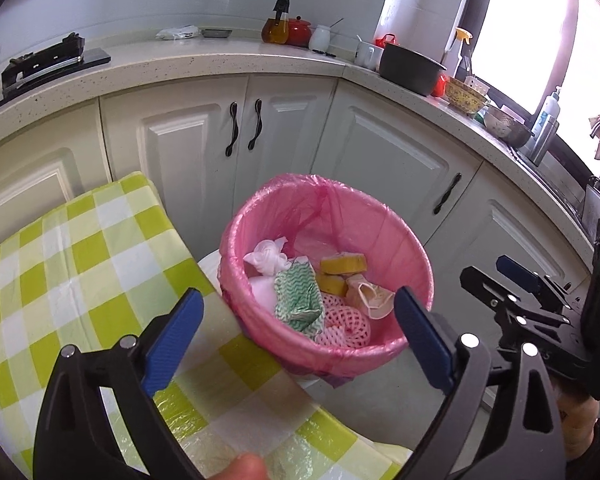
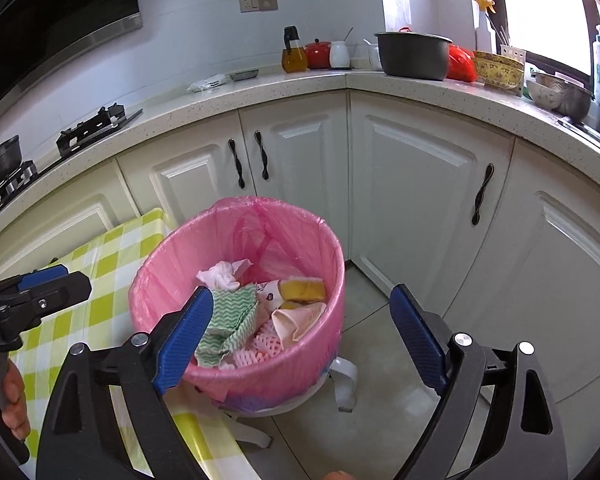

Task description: Collect trash

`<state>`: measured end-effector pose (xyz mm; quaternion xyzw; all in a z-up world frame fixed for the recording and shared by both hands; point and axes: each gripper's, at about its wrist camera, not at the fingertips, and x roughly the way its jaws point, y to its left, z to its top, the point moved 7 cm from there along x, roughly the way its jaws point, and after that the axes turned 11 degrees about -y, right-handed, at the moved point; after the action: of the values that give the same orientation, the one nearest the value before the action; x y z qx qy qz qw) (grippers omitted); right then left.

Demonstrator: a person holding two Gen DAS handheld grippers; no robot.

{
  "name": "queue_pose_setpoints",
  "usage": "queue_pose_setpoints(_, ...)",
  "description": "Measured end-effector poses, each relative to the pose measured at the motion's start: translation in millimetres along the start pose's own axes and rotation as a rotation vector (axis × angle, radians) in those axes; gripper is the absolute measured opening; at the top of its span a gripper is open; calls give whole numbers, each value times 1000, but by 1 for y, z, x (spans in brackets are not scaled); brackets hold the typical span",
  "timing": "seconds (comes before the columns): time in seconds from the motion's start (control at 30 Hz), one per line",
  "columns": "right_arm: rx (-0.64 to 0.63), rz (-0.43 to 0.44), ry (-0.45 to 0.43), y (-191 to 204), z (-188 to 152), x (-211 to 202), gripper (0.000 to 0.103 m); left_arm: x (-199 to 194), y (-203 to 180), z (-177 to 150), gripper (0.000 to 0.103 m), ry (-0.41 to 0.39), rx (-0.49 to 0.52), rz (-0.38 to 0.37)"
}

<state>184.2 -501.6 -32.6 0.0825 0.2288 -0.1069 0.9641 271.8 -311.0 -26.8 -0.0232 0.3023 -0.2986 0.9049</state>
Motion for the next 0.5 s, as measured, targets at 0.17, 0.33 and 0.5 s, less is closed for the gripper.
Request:
queue_pose_setpoints(0.17, -35, 19, 6, 11, -7, -8, 85, -7, 3, -7, 93, -4, 15, 12)
queue_pose_setpoints(0.33, -29, 27, -9, 14, -9, -17, 85, -20, 3, -10, 94, -25, 43, 42)
queue_pose_setpoints(0.5, -49, 52, -14, 21, -11, -21, 85, -35, 6, -14, 95, -50, 37, 82)
